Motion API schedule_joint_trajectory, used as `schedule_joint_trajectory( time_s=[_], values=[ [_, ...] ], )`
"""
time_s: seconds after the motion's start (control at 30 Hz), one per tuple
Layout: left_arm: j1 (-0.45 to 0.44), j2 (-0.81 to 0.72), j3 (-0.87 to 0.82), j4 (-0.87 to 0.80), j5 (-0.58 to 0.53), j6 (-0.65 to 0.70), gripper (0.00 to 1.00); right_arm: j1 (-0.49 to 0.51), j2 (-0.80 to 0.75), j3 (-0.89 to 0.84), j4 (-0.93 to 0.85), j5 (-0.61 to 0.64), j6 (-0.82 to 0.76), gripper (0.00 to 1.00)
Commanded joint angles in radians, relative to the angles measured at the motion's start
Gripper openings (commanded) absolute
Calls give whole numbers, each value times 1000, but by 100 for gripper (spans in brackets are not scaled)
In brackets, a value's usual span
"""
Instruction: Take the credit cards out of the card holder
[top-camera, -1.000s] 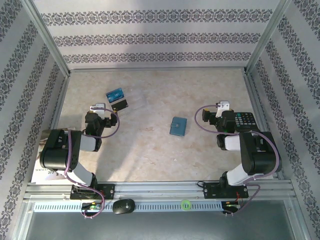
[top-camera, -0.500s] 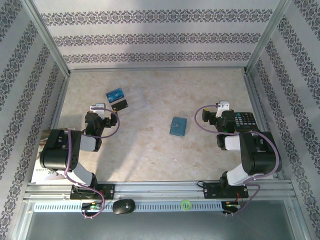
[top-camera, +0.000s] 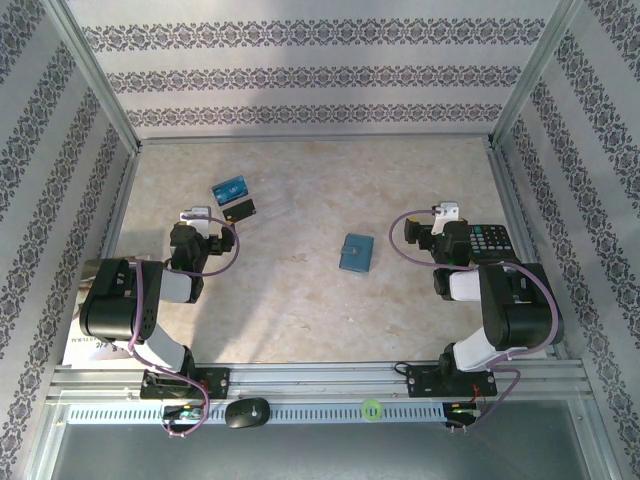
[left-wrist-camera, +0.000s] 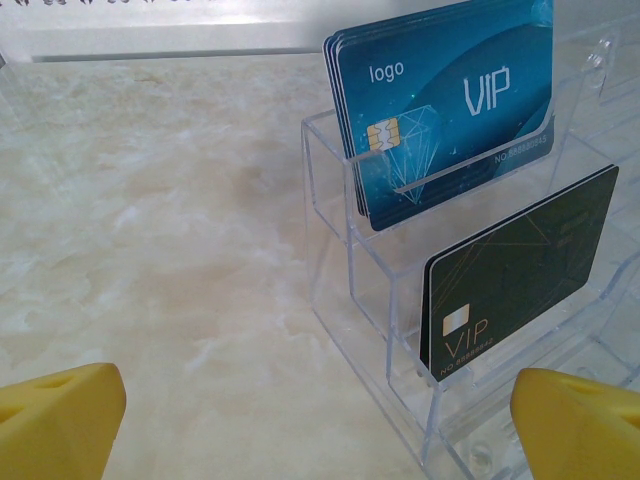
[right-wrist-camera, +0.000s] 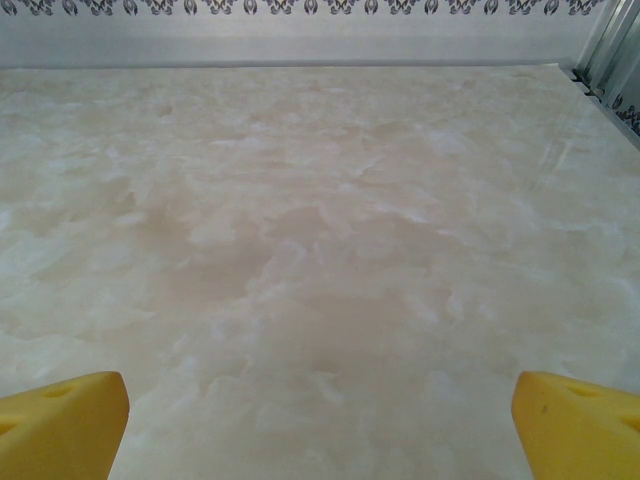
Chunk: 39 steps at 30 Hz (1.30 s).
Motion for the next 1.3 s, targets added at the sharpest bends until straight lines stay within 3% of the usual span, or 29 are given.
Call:
schedule_joint_trajectory(
  time_s=[0.0,0.3,0.47,0.57,0.63,0.7,0.77,0.83,0.9,0.97,1.07,1.2,1.27],
  values=[
    [12,-3,11,3,16,10,99,5,-13,9,36,-4,5,98],
    [10,-34,-2,13,-62,-15,99,-11,-32,20,15,5,34,98],
    [-14,-257,-21,-138,-120,-5,99,-5,-137,128,-280,67,41,98],
    [-39,-379,-6,-250,-218,-93,99,16,-191,184,-421,173,70,98],
    [-39,-451,2,-292,-242,-167,99,36,-224,199,-449,307,125,98],
    [-39,-492,-6,-262,-307,-258,99,68,-223,240,-476,505,214,98],
    [-36,-510,-11,-243,-450,-432,99,69,-197,303,-566,589,383,98],
    [-21,-546,1,-318,-467,-618,99,52,-193,376,-753,536,561,98],
    [3,-567,2,-315,-349,-690,99,22,-199,414,-873,371,604,98],
    [20,-565,2,-283,-242,-763,99,-12,-200,389,-813,216,620,98],
    [40,-563,13,-281,-185,-895,99,-39,-210,309,-639,87,662,98],
    [53,-530,-23,-109,-122,-955,99,-55,-195,304,-572,-50,688,98],
    [59,-519,-7,-118,-81,-965,99,-66,-155,312,-524,-165,702,98]
  ],
)
